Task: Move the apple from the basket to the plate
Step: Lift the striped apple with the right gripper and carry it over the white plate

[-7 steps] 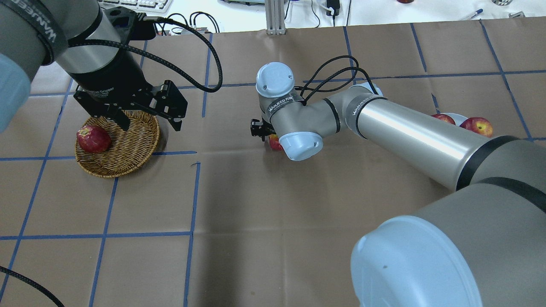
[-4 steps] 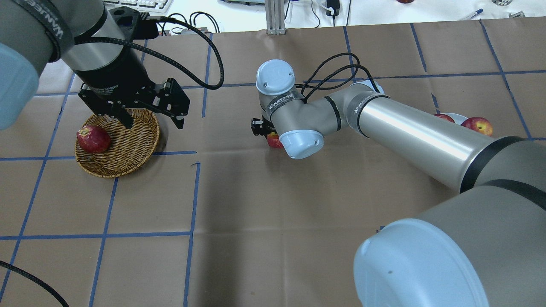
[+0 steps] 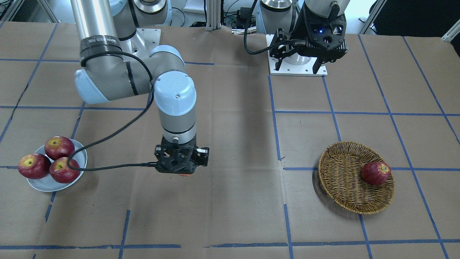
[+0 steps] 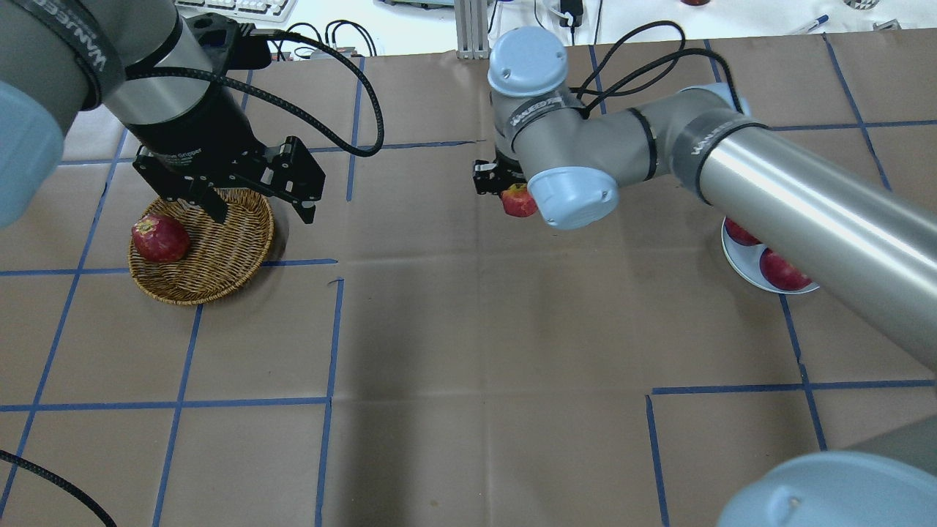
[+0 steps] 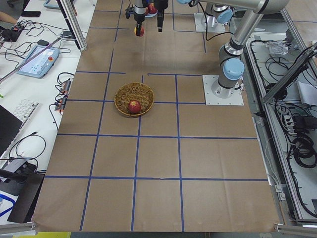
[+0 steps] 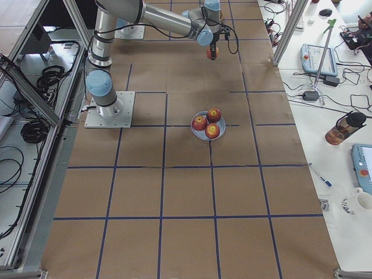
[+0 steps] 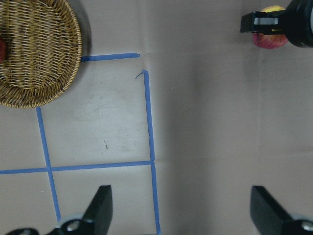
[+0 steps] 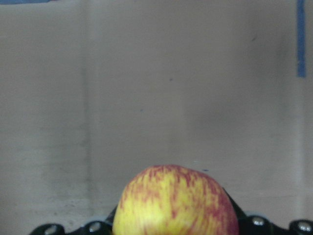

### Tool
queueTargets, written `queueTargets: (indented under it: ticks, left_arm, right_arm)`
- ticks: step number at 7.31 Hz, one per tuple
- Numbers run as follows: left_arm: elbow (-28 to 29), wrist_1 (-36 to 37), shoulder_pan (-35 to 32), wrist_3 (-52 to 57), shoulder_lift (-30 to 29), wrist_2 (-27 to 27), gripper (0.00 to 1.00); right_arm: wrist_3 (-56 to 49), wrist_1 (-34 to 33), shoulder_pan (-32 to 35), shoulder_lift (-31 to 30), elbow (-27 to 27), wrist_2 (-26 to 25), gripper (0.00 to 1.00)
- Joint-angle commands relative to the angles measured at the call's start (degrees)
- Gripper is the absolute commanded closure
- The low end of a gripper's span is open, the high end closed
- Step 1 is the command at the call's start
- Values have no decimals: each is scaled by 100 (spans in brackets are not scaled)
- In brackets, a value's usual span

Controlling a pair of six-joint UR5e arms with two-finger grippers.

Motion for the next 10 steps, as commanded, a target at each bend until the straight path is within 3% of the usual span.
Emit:
queueTargets:
  ticks: [1,3,6,8,10]
  left_arm:
    - [-11,-16,0,0,14,25,1]
    - [-20,-16,0,0,22,25,1]
    - [-28,-24,0,18,31,25,1]
    - [-37,-25,0,26,31,25,1]
    - [-37,-24,0,27,31,25,1]
  right_arm:
    - [-1533,311,-1095,-634,299,-2,40]
    - [-3141,294,-2158,-969,678,51,40]
    - [-5068,224,-3741,-980,1126,673,41]
    - [-5451,206,-4026,-953,1311,667,41]
    - [-5470,-363,-4097,-839,1584,649,41]
